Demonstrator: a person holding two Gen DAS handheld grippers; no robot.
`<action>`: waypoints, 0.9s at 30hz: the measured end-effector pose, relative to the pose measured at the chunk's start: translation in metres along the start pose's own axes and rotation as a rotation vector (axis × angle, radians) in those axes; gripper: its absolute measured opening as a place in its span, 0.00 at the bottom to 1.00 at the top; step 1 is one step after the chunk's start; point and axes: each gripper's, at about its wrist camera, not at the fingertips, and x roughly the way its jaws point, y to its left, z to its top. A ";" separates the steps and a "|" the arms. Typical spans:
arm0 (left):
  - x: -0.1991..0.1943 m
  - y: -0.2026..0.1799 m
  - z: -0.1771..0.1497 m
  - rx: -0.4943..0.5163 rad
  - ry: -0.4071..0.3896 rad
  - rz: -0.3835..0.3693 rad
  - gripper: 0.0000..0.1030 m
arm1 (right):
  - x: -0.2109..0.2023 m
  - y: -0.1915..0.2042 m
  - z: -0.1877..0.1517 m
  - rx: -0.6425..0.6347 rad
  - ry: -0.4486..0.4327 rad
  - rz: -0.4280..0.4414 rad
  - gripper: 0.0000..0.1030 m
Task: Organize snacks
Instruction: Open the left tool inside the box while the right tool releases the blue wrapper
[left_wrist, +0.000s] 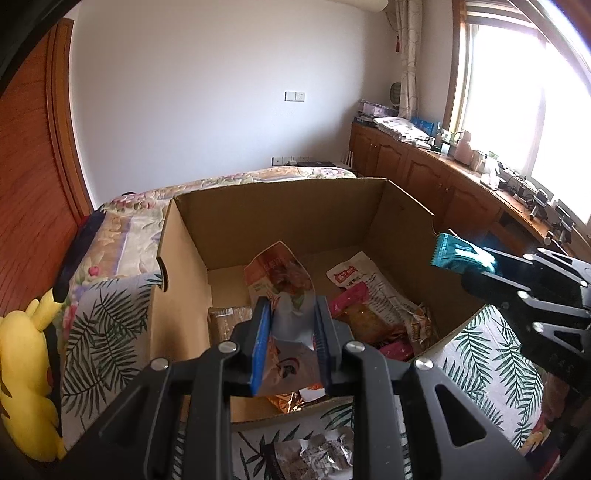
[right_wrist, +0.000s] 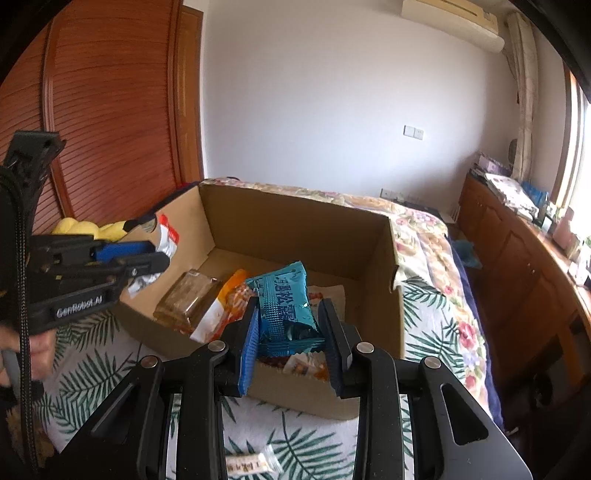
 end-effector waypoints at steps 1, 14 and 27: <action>0.001 0.000 0.001 -0.002 0.001 0.000 0.20 | 0.005 0.000 0.001 0.009 0.006 0.004 0.29; 0.008 -0.002 -0.003 -0.015 0.015 0.002 0.24 | 0.040 -0.004 -0.001 0.054 0.074 0.012 0.30; -0.001 0.006 -0.007 -0.024 0.001 -0.011 0.43 | 0.042 -0.007 -0.004 0.093 0.083 0.066 0.37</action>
